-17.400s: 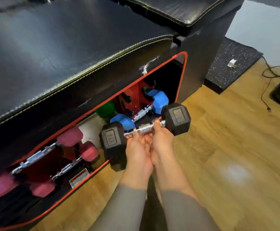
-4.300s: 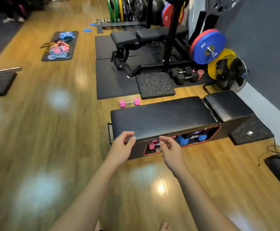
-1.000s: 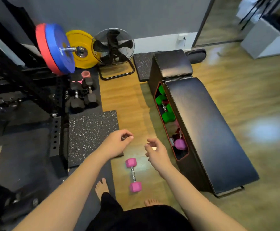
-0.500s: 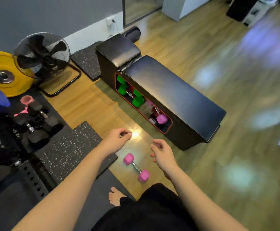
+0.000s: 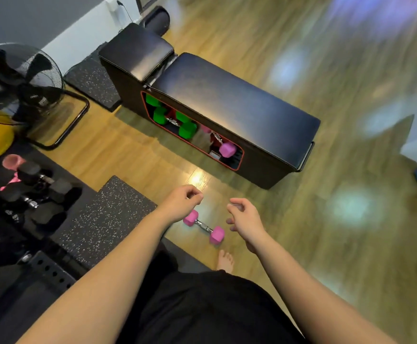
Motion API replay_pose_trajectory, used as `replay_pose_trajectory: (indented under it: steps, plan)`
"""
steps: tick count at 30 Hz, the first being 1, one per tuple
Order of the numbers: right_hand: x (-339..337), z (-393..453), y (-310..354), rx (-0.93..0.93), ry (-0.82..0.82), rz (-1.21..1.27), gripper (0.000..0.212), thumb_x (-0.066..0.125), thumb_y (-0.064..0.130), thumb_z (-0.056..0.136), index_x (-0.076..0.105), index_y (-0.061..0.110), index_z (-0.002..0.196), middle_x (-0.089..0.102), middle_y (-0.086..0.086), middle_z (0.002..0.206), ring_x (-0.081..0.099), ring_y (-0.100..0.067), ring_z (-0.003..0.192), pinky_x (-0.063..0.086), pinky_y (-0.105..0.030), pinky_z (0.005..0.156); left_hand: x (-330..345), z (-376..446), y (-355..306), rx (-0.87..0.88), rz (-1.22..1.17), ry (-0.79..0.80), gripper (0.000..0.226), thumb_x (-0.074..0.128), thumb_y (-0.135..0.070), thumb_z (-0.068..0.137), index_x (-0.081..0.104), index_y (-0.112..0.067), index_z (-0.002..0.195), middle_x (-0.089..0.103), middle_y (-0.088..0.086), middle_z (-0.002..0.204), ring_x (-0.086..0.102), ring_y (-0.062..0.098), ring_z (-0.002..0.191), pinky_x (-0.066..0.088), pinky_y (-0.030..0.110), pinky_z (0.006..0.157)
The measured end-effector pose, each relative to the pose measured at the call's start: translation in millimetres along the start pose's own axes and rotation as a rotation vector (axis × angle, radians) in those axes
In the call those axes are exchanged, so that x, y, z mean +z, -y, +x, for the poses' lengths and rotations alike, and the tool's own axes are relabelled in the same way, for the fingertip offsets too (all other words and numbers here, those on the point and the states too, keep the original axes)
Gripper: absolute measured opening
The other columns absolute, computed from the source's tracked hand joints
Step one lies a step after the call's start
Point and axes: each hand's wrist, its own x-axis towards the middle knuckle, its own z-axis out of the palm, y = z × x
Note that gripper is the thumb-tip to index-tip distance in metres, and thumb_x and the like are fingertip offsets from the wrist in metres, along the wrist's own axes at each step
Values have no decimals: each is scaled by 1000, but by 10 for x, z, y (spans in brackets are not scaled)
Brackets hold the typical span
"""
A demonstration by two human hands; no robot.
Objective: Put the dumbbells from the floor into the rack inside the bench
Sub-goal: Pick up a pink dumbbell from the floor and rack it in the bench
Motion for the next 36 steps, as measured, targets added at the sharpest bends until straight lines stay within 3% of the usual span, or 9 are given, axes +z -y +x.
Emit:
replay_pose_trajectory:
  steps: [6,9,11,16,20,24,28,32,36]
  plan:
    - [400,266,-36,147,-118,169,24,53,21,96,57,17,120,60,-6,98,59,-22,71,45,-31,52,-324,413,84,42,132,133,19,57,-30,95,67,-14,100,69,12,101,64,25,93,48,30,75]
    - [742,410,-55,252,-208,319,21,54,20,95,57,17,115,60,-5,90,57,-24,66,43,-37,56,-582,803,213,42,186,229,19,57,-30,95,67,-14,99,69,11,101,65,26,96,46,26,73]
    - [962,505,-70,283,-259,419,12,54,19,95,58,19,106,59,-7,96,57,-20,61,48,-32,54,-710,1036,295,56,204,274,17,57,-31,95,66,-17,94,69,7,98,65,25,94,48,30,78]
    - [1249,520,-149,357,-388,665,10,49,12,97,59,15,100,57,-9,92,50,-16,56,37,-19,37,-724,1243,514,-4,282,412,16,57,-30,94,65,-17,91,70,9,98,65,26,92,52,39,81]
    - [1273,509,-376,399,-455,736,14,50,18,98,62,16,106,63,-7,99,57,-18,69,46,-23,47,-432,1265,617,-81,258,470,17,57,-24,96,64,-12,86,71,14,93,64,26,80,54,40,81]
    - [1238,715,-726,436,-461,797,11,51,19,98,62,17,96,63,-7,100,58,-20,72,48,-27,53,-39,1372,688,-156,98,396,18,56,-16,97,66,-1,96,68,15,88,57,22,71,45,25,63]
    - [1239,1067,-1210,465,-487,856,11,52,18,99,63,16,96,64,-9,99,60,-21,75,50,-30,59,420,1650,1059,-335,-9,361,16,58,-19,96,66,-9,86,68,12,90,57,20,66,39,26,57]
    - [1325,1626,-1838,527,-522,933,17,53,17,99,62,8,111,64,-11,101,62,-22,78,51,-30,61,933,2126,1580,-507,-71,336,14,55,-23,97,64,-15,89,69,4,88,63,18,72,41,27,60]
    - [1559,2470,-2602,599,-583,1017,18,52,17,99,59,7,112,63,-10,97,62,-22,77,50,-29,64,1532,2757,2261,-576,-98,376,17,49,-19,97,66,-17,92,68,1,85,61,17,74,41,27,63]
